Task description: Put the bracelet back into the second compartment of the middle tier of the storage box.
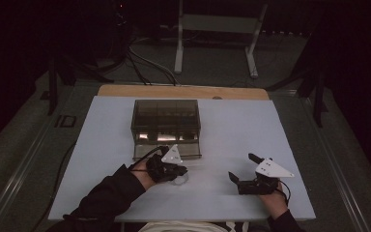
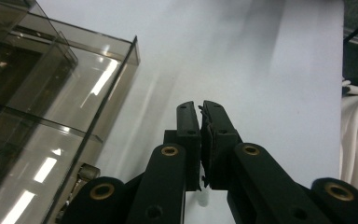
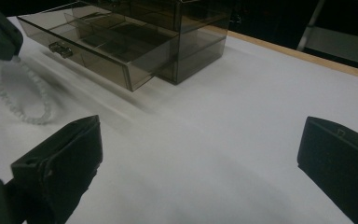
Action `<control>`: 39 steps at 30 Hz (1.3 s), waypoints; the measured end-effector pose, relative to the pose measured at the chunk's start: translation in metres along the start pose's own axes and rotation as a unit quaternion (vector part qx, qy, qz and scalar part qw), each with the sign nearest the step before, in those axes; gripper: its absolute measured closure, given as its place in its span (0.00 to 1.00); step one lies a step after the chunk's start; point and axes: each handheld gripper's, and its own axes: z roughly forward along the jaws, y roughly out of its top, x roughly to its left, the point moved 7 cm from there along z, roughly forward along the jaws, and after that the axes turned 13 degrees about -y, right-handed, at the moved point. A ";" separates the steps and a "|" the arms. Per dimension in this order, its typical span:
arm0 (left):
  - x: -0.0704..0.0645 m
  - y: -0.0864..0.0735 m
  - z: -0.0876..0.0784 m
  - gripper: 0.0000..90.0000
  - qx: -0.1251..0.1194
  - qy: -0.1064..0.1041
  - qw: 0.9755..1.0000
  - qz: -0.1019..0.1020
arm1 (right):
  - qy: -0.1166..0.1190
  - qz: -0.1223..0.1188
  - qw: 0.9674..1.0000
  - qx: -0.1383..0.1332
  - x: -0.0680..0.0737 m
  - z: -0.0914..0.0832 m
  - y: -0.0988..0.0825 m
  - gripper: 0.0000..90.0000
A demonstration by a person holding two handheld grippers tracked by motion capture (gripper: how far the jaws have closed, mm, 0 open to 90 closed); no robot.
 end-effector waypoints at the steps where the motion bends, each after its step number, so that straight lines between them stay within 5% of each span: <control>1: 0.000 0.001 -0.002 0.99 -0.003 0.006 1.000 0.003 | 0.000 0.000 1.000 0.000 0.000 0.000 0.000 0.00; 39: 0.001 0.041 -0.058 0.98 -0.037 0.008 0.999 0.030 | 0.001 0.000 1.000 -0.001 0.000 0.000 0.000 0.00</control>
